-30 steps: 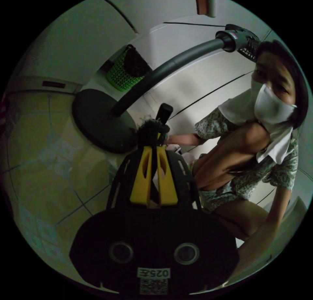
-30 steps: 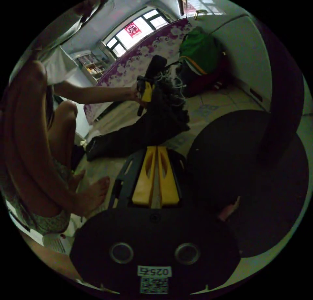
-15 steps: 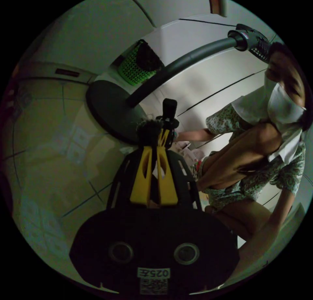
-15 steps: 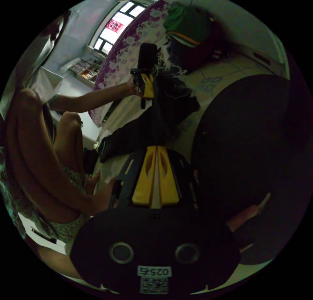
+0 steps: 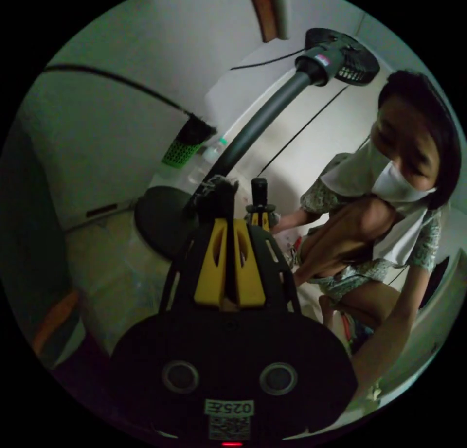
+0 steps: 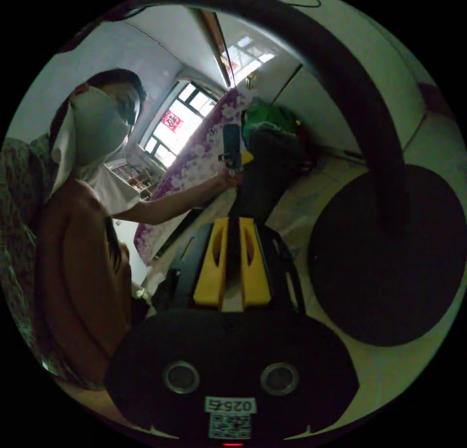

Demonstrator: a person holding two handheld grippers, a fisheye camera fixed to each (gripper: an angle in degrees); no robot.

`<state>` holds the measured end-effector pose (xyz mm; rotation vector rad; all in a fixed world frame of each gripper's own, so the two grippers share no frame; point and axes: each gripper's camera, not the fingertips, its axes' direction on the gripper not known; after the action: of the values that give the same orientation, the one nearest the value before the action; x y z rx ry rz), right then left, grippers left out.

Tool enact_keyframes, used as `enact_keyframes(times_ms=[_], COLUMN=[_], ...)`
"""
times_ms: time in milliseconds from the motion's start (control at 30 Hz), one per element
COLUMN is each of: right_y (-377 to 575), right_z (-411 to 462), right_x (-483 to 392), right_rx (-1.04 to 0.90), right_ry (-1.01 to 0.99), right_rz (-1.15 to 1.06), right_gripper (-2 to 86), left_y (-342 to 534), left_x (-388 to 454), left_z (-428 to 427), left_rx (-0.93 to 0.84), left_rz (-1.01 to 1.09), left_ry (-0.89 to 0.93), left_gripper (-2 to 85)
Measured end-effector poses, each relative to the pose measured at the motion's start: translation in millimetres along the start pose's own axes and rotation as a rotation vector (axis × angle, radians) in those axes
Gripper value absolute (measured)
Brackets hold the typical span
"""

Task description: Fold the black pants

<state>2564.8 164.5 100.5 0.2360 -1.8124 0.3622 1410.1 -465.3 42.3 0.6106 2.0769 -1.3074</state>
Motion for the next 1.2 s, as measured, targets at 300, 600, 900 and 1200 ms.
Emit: enact_keyframes(times_ms=[300, 600, 900, 1200], right_y=[33.8, 56.1, 202.0, 457.5], right_z=[83.9, 224.5, 416.6, 676.6], right_x=[-47.5, -208.8, -401.0, -460.1], right_rx=[0.124, -0.193, -0.272, -1.126], right_ry=[0.043, -0.290, -0.348, -0.423], right_rz=[-0.107, -0.482, -0.686, -0.848], right_gripper=[28.4, 1.3, 2.4, 15.9], left_y=[-159.4, -257.8, -122.7, -46.8], left_x=[120.3, 310.4, 609.1, 723.3], left_z=[-119.2, -272.0, -363.3, -163.5], left_rx=[0.061, 0.125, 0.802, 1.611], left_rz=[0.135, 0.050, -0.326, -0.820], left_ry=[-0.003, -0.261, -0.948, -1.324], left_gripper=[-1.6, -0.5, 10.1, 11.4])
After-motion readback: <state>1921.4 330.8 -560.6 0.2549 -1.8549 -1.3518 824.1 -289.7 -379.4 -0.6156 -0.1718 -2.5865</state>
